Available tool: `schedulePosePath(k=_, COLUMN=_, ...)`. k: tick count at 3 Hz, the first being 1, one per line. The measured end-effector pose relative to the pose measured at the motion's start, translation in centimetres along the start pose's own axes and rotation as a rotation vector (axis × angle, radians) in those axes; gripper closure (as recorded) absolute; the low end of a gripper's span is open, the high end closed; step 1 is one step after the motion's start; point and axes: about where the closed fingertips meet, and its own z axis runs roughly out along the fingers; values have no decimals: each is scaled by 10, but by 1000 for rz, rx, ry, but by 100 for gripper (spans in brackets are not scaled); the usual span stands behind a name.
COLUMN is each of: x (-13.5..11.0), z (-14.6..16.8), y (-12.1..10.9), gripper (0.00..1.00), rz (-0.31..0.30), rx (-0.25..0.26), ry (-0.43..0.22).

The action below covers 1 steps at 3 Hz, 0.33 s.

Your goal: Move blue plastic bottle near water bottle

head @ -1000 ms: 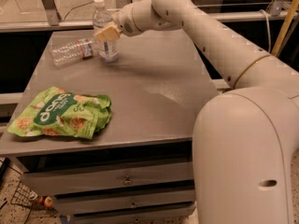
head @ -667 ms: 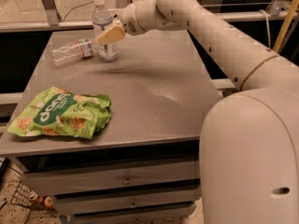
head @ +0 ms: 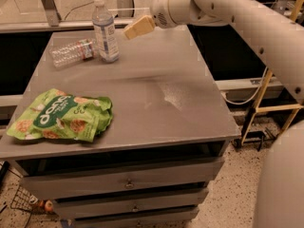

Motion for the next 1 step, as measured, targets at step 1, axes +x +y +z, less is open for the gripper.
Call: schedulePosePath(k=1, x=11, z=-65, y=-17, gripper=0, rz=50, rx=117, ry=1)
